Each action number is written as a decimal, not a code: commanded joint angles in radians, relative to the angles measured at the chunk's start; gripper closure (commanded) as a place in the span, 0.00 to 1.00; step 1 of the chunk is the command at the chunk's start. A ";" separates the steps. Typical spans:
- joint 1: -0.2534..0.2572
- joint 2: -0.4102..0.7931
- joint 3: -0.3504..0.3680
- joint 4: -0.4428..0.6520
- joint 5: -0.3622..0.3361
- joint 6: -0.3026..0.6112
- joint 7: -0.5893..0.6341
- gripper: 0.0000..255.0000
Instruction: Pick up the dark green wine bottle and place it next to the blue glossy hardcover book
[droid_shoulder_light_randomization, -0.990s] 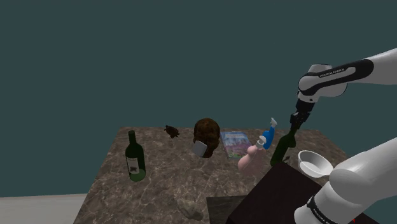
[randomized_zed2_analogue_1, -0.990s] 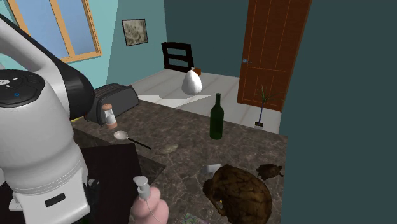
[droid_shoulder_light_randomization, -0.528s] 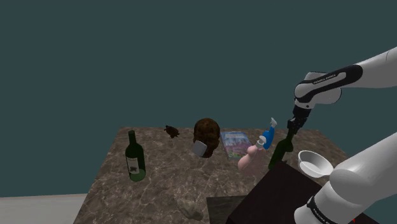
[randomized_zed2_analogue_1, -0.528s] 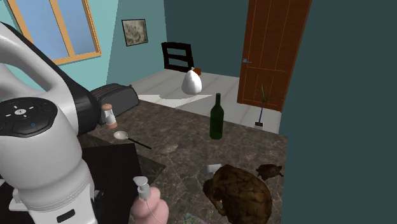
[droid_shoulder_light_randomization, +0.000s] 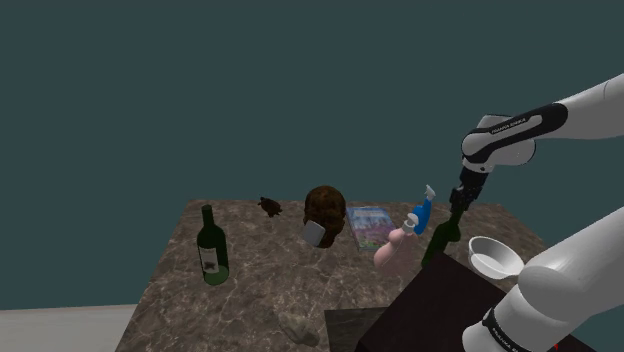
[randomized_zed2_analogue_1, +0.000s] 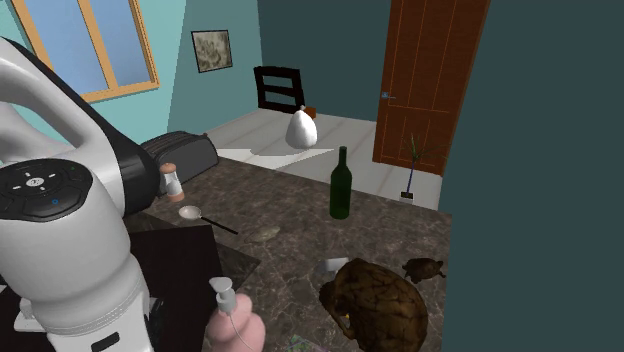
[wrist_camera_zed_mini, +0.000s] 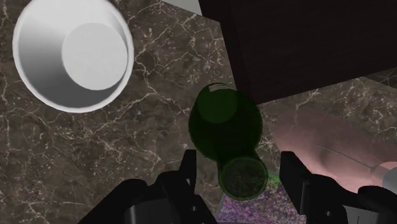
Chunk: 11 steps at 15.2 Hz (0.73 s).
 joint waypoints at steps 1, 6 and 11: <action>0.000 0.000 0.000 0.000 0.000 0.000 0.000 0.00; -0.002 -0.023 0.007 0.019 -0.006 -0.040 0.007 0.00; -0.005 -0.076 0.027 0.077 -0.015 -0.149 0.019 0.00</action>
